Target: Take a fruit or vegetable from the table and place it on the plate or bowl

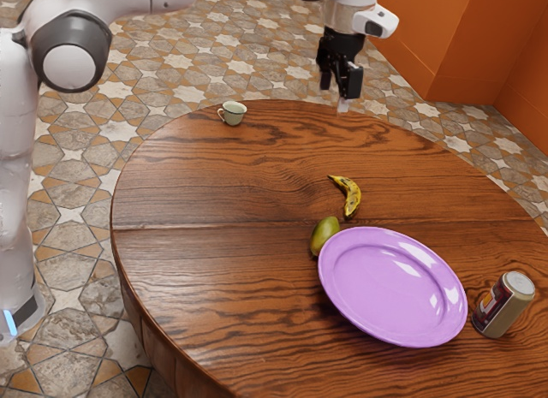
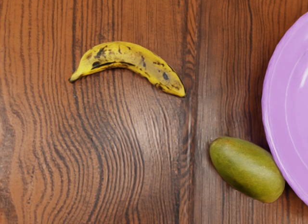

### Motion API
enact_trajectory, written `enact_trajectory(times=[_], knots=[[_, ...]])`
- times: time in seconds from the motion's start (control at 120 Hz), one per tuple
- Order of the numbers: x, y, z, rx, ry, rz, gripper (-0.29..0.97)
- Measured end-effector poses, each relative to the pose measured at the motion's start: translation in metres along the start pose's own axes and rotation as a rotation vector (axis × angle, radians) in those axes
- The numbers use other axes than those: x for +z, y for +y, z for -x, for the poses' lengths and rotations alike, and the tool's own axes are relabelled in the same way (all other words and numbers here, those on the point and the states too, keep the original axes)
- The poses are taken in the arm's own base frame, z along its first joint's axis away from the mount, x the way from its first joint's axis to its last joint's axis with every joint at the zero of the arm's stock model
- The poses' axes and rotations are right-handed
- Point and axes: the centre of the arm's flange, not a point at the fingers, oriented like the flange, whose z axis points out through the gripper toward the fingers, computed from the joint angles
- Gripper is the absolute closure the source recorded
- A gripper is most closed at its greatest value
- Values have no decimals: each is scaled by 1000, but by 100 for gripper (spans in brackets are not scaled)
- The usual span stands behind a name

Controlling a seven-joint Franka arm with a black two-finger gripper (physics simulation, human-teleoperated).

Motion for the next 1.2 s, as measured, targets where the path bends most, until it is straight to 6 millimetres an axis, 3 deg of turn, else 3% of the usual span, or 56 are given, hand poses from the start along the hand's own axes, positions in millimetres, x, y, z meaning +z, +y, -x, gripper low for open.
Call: enact_trajectory(times=[0.258,0.333,0.433,0.5,0.625,0.742,0.817,0.925,1.0,1.042,1.133,1.2], knots=[[-10,2,-1,1,16,9,0],[9,0,-12,-23,-10,6,0],[38,-28,-26,-127,-48,-9,0],[46,-44,-30,-215,-58,-4,0],[58,-50,-34,-394,-81,56,0],[61,-70,-35,-588,-88,93,0],[78,-83,-43,-706,-96,108,0],[92,-121,-52,-885,-76,122,0],[92,-170,-61,-1012,-8,146,0],[98,-185,-67,-1054,18,155,0],[112,-187,-86,-1093,51,173,0],[112,-162,-98,-1081,64,197,0]])
